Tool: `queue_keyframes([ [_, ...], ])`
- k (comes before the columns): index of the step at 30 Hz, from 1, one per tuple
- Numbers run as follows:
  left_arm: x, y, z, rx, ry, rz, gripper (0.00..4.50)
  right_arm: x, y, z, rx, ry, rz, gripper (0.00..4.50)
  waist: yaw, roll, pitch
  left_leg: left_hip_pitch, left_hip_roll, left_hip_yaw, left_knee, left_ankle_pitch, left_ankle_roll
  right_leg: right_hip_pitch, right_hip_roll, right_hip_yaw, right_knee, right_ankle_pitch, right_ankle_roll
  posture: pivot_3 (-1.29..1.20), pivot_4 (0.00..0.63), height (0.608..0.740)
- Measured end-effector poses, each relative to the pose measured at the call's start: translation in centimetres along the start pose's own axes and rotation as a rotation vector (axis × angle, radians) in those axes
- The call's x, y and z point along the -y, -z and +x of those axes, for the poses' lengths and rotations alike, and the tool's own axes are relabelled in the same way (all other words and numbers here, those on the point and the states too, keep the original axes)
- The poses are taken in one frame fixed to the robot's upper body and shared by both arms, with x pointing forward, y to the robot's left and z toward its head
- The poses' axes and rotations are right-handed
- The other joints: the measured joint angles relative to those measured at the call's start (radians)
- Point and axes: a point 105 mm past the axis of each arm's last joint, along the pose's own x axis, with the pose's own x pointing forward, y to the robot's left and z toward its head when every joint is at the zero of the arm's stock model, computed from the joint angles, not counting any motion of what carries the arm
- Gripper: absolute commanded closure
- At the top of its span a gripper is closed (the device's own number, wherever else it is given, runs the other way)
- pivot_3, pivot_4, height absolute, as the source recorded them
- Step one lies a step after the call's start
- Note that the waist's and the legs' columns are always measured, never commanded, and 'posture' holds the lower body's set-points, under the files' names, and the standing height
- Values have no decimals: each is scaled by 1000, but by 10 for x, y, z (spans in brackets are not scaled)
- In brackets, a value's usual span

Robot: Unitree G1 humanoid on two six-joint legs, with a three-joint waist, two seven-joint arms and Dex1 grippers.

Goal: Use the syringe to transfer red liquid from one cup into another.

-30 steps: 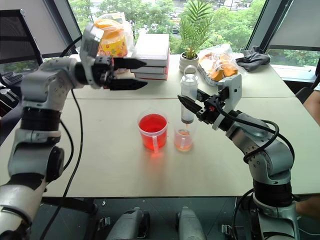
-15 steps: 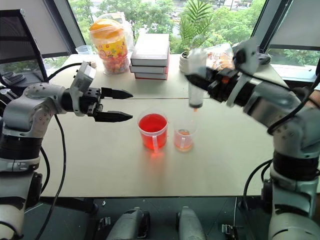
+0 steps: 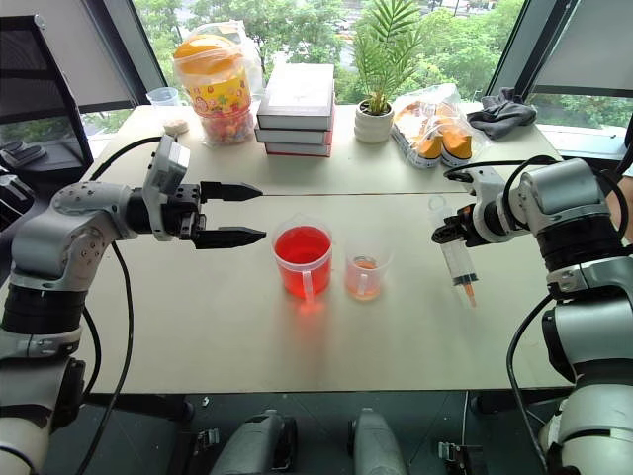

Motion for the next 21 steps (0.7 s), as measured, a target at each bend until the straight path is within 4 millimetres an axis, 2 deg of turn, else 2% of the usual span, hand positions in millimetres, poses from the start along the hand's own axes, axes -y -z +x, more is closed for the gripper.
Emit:
queue_keyframes([
  [2, 4, 2, -1, -3, -3, -5, 80, 4, 5, 10, -32, 16, -2, 3083, -1, 0, 0, 0, 0, 0, 0, 0, 0, 0, 0, 0, 0, 0, 0, 0, 150, 740],
  [4, 7, 3, -2, -2, -12, -10, 0, 6, 5, 14, -47, 24, -9, 2055, 0, 0, 0, 1, 0, 0, 0, 0, 0, 0, 0, 0, 1, 0, 0, 0, 150, 740],
  [5, 8, 2, -3, 4, -15, -9, 0, 7, 6, 16, -51, 28, -10, 1777, 0, 0, 0, 1, 0, 0, 0, 0, 0, 0, 0, 0, 1, 0, 0, 0, 150, 740],
  [8, 9, 3, -7, -1, -36, -18, 0, 7, 9, 21, -69, 19, -18, 143, 4, 0, 0, 1, 0, 0, 0, 0, 0, 0, 0, 0, 1, 0, 0, 0, 150, 740],
  [11, 11, 4, -8, -5, -48, -14, 0, 6, 6, 19, -58, 6, -29, 55, 4, 0, 0, 1, 0, 0, 0, 0, 0, 0, 0, 0, 1, 0, 0, 0, 150, 740],
  [14, 11, 7, -8, -8, -59, -27, 0, 3, -3, 10, -11, -17, -46, 55, 4, 0, 0, 1, 0, 0, 0, 0, 0, 0, 0, 0, 1, 0, 0, 0, 150, 740],
  [19, 12, 8, -9, 1, -66, -35, 0, 2, -20, -35, 145, -15, -197, 55, 8, 0, 0, 0, 0, -1, 0, 0, 0, 0, -1, -1, 0, 0, 0, 0, 150, 740],
  [20, 12, 10, -10, -2, -65, -39, 0, 0, -19, -46, 191, -18, -276, 55, 8, 0, 0, 0, 0, -1, 0, 0, 0, 1, -1, -1, -1, 0, 0, 0, 150, 740],
  [21, 14, 13, -13, -7, -62, -46, 0, -7, -10, -59, 228, -64, -372, 55, 13, 1, 0, 0, 0, -2, -1, 0, 0, 1, -1, -2, -2, 0, 0, 0, 150, 740],
])
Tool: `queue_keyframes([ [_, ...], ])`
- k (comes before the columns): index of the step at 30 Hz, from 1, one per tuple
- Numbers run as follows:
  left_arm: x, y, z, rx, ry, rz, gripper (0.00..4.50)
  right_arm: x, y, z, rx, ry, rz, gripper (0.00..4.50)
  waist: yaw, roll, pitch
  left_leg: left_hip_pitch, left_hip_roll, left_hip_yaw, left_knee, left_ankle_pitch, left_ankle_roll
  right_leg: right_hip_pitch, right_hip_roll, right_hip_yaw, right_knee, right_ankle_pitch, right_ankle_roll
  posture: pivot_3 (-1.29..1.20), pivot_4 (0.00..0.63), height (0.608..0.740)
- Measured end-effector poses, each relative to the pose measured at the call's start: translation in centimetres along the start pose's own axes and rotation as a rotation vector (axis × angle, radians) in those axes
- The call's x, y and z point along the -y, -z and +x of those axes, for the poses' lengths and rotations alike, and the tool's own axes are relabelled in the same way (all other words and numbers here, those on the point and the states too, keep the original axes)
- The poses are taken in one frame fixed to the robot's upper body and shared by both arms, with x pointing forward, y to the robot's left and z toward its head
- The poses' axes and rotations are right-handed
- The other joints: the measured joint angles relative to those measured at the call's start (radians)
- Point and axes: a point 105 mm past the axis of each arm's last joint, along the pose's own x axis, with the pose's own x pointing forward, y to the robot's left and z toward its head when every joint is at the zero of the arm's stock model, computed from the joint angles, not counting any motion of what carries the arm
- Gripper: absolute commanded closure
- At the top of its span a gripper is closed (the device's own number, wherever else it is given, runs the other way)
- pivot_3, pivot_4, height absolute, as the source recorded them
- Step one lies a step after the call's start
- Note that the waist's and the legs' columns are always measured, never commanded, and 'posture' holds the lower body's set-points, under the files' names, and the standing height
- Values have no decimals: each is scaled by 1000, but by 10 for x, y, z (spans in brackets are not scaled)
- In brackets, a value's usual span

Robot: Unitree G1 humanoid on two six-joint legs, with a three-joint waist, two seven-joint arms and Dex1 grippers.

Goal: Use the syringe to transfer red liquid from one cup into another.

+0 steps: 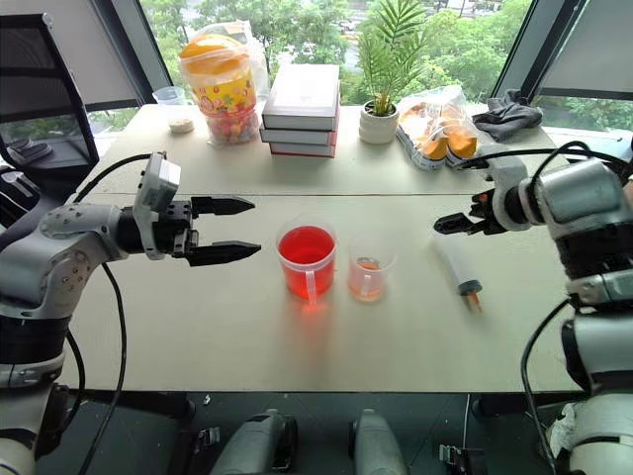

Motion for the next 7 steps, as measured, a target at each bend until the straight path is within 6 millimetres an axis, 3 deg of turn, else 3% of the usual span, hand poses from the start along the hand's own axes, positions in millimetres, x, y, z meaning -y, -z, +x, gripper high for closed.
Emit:
queue_keyframes([
  [4, -1, 5, -10, -10, -10, -23, 0, -49, -9, -38, 155, -199, -219, 55, -10, 0, 0, 2, 1, 0, 1, 0, 0, 1, 1, 0, 1, 0, 0, 0, 150, 740],
  [7, -1, 4, -13, -22, -12, -14, 0, -71, -9, -59, 233, -246, -292, 55, -9, 0, 0, 8, 1, 0, 1, 0, 0, 8, 1, 1, 1, 0, 1, 0, 150, 740],
])
